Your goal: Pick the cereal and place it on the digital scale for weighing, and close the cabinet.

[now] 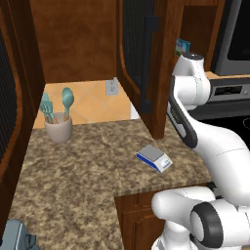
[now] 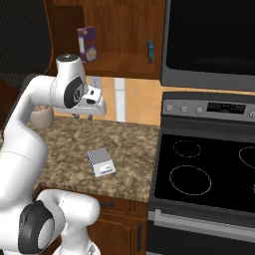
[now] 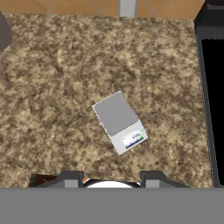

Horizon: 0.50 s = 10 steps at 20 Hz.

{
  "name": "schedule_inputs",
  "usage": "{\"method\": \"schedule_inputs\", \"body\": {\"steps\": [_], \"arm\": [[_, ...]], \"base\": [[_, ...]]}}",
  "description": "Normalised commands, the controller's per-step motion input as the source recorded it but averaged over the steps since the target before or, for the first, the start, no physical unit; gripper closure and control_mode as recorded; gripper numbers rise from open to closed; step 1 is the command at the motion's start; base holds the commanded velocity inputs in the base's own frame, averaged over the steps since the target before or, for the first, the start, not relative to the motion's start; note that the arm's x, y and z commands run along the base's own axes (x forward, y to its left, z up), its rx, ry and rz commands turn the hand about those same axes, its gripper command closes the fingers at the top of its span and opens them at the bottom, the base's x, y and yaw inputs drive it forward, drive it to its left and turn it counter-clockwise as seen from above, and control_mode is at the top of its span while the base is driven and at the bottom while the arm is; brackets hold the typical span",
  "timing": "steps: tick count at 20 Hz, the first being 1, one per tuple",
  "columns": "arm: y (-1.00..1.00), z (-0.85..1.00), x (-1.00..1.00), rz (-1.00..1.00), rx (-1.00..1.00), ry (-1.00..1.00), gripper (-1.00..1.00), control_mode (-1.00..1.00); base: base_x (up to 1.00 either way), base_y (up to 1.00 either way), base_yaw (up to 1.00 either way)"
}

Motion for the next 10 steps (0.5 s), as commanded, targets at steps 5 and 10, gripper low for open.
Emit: {"method": "schedule_inputs", "body": {"steps": [5,10], "arm": [[0.0,-0.06,-0.22,0.0,0.0,-0.03,-1.0,-1.0],[0.0,0.48,-0.3,0.0,0.0,-0.02,-1.0,-1.0]], "base": [[0.0,0.0,0.0],[0.0,0.0,0.0]]}}
